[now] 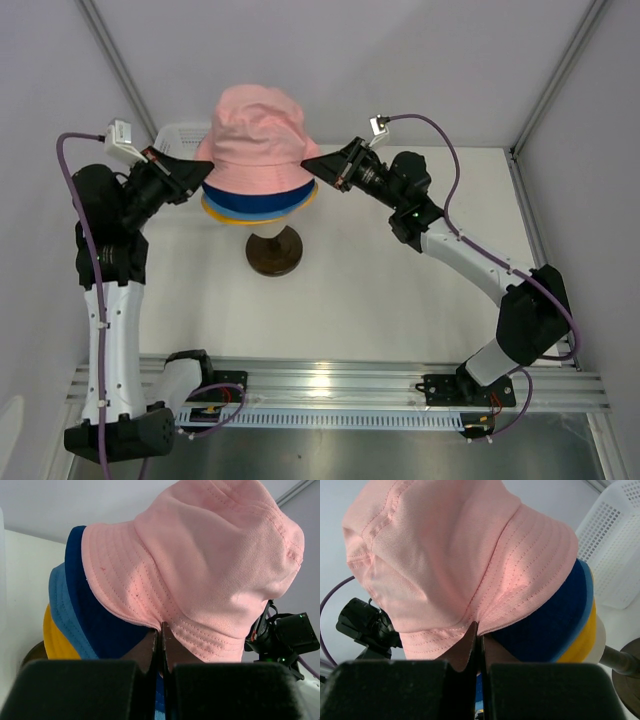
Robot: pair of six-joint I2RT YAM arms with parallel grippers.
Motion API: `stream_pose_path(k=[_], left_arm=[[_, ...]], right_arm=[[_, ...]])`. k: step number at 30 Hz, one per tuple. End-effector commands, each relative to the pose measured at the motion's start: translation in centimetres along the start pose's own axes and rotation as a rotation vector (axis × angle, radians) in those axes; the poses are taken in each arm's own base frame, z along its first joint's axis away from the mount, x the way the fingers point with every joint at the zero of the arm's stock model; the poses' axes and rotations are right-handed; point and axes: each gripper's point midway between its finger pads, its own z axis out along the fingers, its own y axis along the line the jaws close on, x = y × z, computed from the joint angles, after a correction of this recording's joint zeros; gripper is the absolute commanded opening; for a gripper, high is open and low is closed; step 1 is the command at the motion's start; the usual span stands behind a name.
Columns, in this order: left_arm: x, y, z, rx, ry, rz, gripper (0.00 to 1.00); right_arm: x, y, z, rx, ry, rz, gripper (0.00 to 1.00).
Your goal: Stack the hats
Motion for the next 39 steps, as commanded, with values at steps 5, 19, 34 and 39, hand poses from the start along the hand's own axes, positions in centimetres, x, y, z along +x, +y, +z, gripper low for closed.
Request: stream_pose_path(k=[5, 19, 34, 39], left_arm=[[3.0, 1.3, -1.1, -0.045, 0.084, -0.058, 0.01], [5.3, 7.8, 0.8, -0.198, 0.074, -0.053, 0.01], [1.2, 7.4, 4.5, -0.168, 0.129, 0.037, 0.01], [0.5, 7.0, 5.6, -0.115, 0.142, 0.078, 0.01]], right_arm=[[0.7, -2.4, -0.5, 0.107, 0.025, 0.037, 0.01], [-0.2, -5.5, 1.3, 0.117, -0.087, 0.267, 0.09], [-10.0, -2.6, 0.3, 0.106, -0.319, 0.139, 0.61], [-10.6, -3.7, -0.6, 0.188, -0.358, 0.081, 0.62]])
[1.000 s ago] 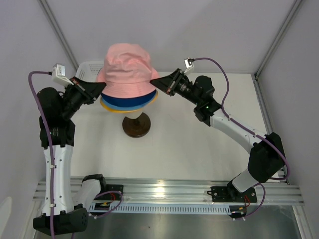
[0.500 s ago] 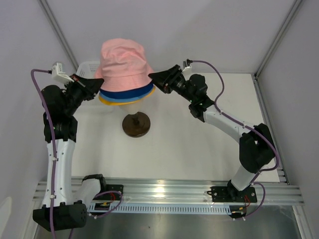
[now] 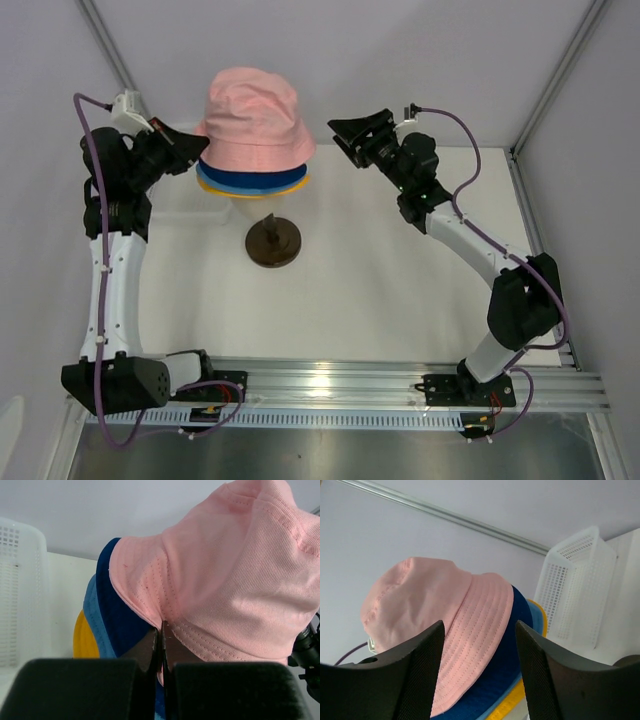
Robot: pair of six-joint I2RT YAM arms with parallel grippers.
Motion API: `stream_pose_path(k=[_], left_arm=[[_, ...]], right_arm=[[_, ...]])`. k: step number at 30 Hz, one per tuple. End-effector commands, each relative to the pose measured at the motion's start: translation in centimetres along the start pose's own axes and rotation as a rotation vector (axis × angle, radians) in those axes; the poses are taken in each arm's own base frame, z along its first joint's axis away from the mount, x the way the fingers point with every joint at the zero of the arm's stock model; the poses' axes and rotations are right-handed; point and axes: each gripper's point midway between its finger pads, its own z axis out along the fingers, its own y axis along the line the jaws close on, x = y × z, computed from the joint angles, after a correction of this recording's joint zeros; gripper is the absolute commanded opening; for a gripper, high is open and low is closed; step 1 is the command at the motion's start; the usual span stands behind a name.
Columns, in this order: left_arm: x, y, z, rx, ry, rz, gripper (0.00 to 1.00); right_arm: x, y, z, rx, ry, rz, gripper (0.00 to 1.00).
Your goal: Stack the hats
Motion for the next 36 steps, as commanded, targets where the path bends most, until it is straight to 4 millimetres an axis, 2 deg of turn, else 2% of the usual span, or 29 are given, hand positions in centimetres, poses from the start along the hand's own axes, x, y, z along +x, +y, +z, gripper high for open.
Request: stream_pose_path(k=[1, 2, 4, 8, 10, 13, 18, 22, 23, 25, 26, 34, 36], left_arm=[[3.1, 1.6, 0.6, -0.009, 0.155, 0.014, 0.01], [3.3, 2.2, 1.3, -0.015, 0.177, 0.008, 0.01], [1.9, 1.3, 1.4, -0.004, 0.181, 0.034, 0.01], [1.0, 1.9, 2.2, -0.033, 0.174, 0.046, 0.01], [1.5, 2.6, 2.8, -0.041, 0.191, 0.038, 0.01], [2.3, 3.7, 3.9, -0.043, 0.221, 0.035, 0.01], [3.6, 4.9, 4.9, -0.012, 0.294, 0.093, 0.01], [3.7, 5.1, 5.4, 0.019, 0.295, 0.152, 0.01], [3.8, 5.3, 5.6, 0.024, 0.304, 0.148, 0.01], [3.6, 4.8, 5.9, 0.051, 0.311, 0.147, 0.01], [4.0, 5.4, 6.4, 0.049, 0.325, 0.136, 0.01], [2.4, 4.9, 8.3, 0.106, 0.308, 0.154, 0.01], [2.0, 4.7, 8.7, 0.126, 0.3, 0.176, 0.01]], right_arm=[[-1.6, 2.2, -1.2, -0.007, -0.073, -0.091, 0.62], [-1.7, 2.1, -1.4, -0.002, -0.078, -0.103, 0.63], [-2.0, 2.1, -1.8, 0.004, -0.092, -0.12, 0.66], [-2.1, 2.0, -1.9, -0.004, -0.09, -0.143, 0.69], [-2.0, 2.1, -1.6, -0.01, -0.081, -0.158, 0.71], [-1.8, 1.2, -1.4, 0.012, -0.07, -0.167, 0.73], [-1.4, 0.9, -1.4, -0.06, -0.066, -0.118, 0.8], [-1.5, 0.9, -0.9, -0.085, -0.067, -0.108, 0.8], [-1.5, 1.4, -0.9, -0.11, -0.069, -0.11, 0.8], [-1.3, 1.2, -0.6, -0.114, -0.064, -0.101, 0.8], [-1.4, 1.5, -0.5, -0.123, -0.066, -0.101, 0.79], [-1.3, -0.7, 1.1, -0.103, -0.07, 0.001, 0.77], [-1.0, -0.3, 1.3, -0.142, -0.062, 0.071, 0.76]])
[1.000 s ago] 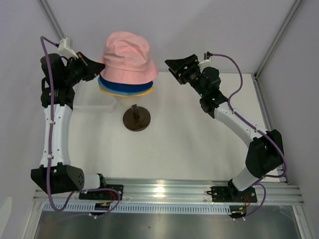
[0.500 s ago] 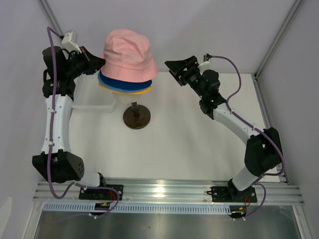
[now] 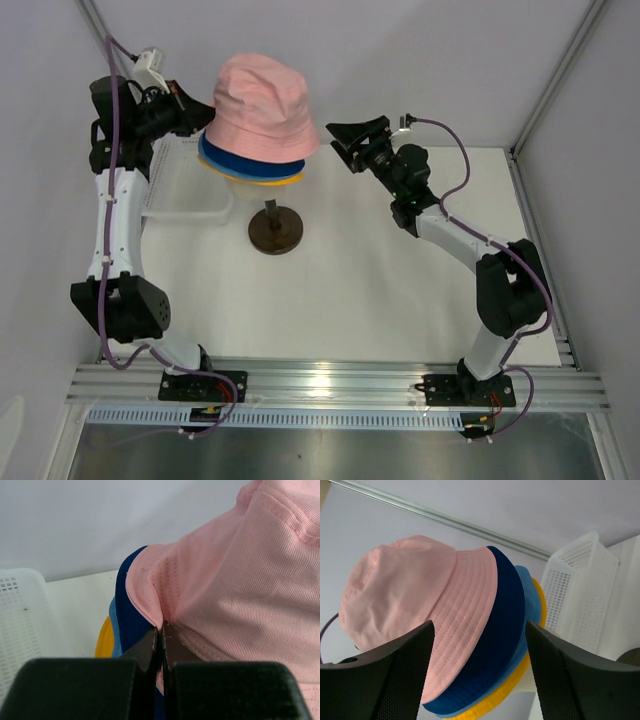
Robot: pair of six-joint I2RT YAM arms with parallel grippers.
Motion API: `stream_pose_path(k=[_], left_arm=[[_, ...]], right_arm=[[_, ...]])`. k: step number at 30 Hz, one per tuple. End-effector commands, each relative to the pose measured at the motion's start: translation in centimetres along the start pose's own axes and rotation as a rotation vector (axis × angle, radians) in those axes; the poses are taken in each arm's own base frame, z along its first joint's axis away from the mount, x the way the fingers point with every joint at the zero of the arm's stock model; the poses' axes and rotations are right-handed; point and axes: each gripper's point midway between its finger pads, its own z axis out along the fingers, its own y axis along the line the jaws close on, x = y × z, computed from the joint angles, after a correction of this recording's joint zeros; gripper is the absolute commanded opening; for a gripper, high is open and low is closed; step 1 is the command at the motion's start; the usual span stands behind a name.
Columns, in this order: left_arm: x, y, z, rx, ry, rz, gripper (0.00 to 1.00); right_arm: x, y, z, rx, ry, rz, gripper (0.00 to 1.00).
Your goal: Stack the hats
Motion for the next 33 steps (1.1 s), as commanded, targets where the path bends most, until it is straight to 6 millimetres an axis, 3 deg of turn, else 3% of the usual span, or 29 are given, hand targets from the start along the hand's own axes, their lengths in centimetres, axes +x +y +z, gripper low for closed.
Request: stream_pose_path(k=[1, 3, 5, 6, 8, 9, 19, 25, 29, 31, 32, 33], left_arm=[[3.9, 2.1, 1.3, -0.003, 0.134, -0.045, 0.01], [2.9, 1.6, 1.6, 0.032, 0.123, -0.014, 0.01], [3.7, 2.3, 2.5, 0.045, 0.154, -0.037, 0.01], [2.4, 1.7, 2.5, 0.059, 0.14, -0.012, 0.01], [3.7, 2.6, 3.3, 0.048, 0.189, -0.044, 0.01], [3.1, 2.5, 3.6, 0.04, 0.182, -0.017, 0.01], [3.8, 2.3, 4.2, 0.031, 0.199, 0.001, 0.01], [3.3, 1.7, 4.1, 0.039, 0.188, 0.011, 0.01], [3.3, 1.8, 4.1, 0.033, 0.19, 0.016, 0.01], [3.5, 2.0, 4.1, 0.026, 0.194, 0.014, 0.01], [3.5, 2.1, 4.0, 0.02, 0.195, 0.012, 0.01], [3.6, 2.1, 4.0, 0.015, 0.196, 0.012, 0.01]], right_arm=[[-0.8, 2.5, 0.9, -0.122, -0.027, 0.103, 0.76], [-0.6, 2.6, 1.4, -0.164, -0.036, 0.151, 0.76], [-0.5, 2.6, 2.1, -0.196, -0.049, 0.167, 0.75], [-0.2, 2.6, 2.3, -0.204, -0.044, 0.177, 0.75], [-0.1, 3.1, 2.8, -0.232, -0.044, 0.183, 0.74], [0.1, 3.2, 2.9, -0.249, -0.044, 0.189, 0.73], [-0.1, 4.0, 3.2, -0.296, -0.063, 0.237, 0.7], [0.8, 4.6, 4.1, -0.313, -0.033, 0.264, 0.62], [1.4, 4.3, 4.8, -0.304, -0.012, 0.286, 0.42], [1.7, 3.2, 5.1, -0.262, -0.005, 0.283, 0.22], [1.8, 2.7, 5.2, -0.239, -0.008, 0.283, 0.06], [2.0, 2.3, 5.3, -0.22, -0.008, 0.28, 0.0]])
